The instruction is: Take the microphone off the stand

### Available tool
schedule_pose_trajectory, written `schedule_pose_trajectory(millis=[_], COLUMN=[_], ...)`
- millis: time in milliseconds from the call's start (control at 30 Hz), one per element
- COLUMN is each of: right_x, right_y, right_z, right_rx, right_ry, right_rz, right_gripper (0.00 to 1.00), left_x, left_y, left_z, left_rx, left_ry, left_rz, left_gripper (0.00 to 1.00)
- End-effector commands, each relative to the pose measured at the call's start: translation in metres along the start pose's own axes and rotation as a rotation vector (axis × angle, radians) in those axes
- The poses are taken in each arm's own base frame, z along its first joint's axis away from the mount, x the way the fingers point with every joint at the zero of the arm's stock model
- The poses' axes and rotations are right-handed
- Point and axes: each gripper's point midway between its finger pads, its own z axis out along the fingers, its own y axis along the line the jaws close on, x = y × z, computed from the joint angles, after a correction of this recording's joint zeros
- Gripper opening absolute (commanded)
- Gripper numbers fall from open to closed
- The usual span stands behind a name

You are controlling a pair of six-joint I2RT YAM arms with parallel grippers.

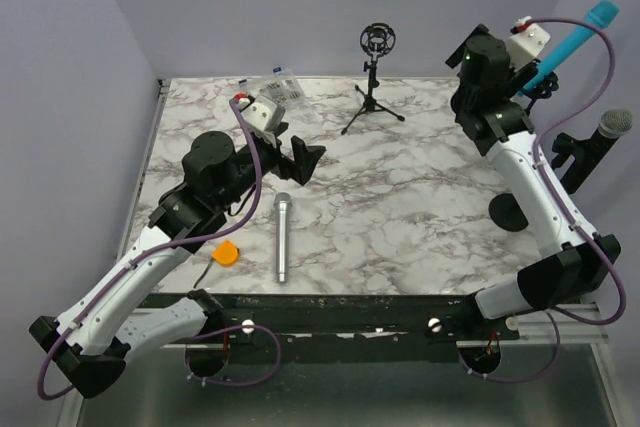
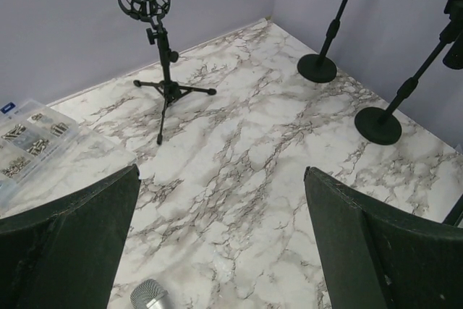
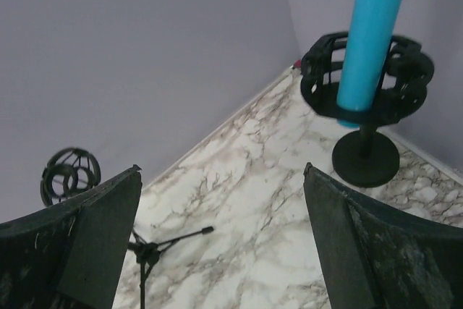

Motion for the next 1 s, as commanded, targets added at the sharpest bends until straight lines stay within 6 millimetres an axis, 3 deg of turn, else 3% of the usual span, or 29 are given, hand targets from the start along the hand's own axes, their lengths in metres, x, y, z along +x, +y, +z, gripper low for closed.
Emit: schedule_pose_trajectory(millis=[0,267,600,800,967], right_x=[-0.019,-0.068,-0.069,-0.080,-0.076], right_y=[-0.021,-0.054,-0.102,-0.105,-0.104], right_z=[0.030,0.063,0.110,0.138,0.154], right_rx=[0.073,0.187,0.310,0.285,0.281], right_ry=[0.007,-0.054,-0.035,-0.040,-0.030], right_rz=[-0.053,-0.032,-0.050,-0.053,-0.066], right_gripper=[0.92,0.89,0.88,0.90,0.92], left_x=[-0.003,-0.005,0.002,0.011,0.021], left_y=[-0.001,0.000,-0.006,-0.008,-0.007], left_z=[0.000,0.000,0.005,0.013,0.020], left_rx=[0.009,0.011,0.043,0.057,0.059], left_ry=[-0.004,-0.008,0.013,0.043,0.066], left_rz=[0.009,0.012,-0.013,-0.029,-0.029], left_gripper=[0.94,0.94,0.94,0.94,0.95])
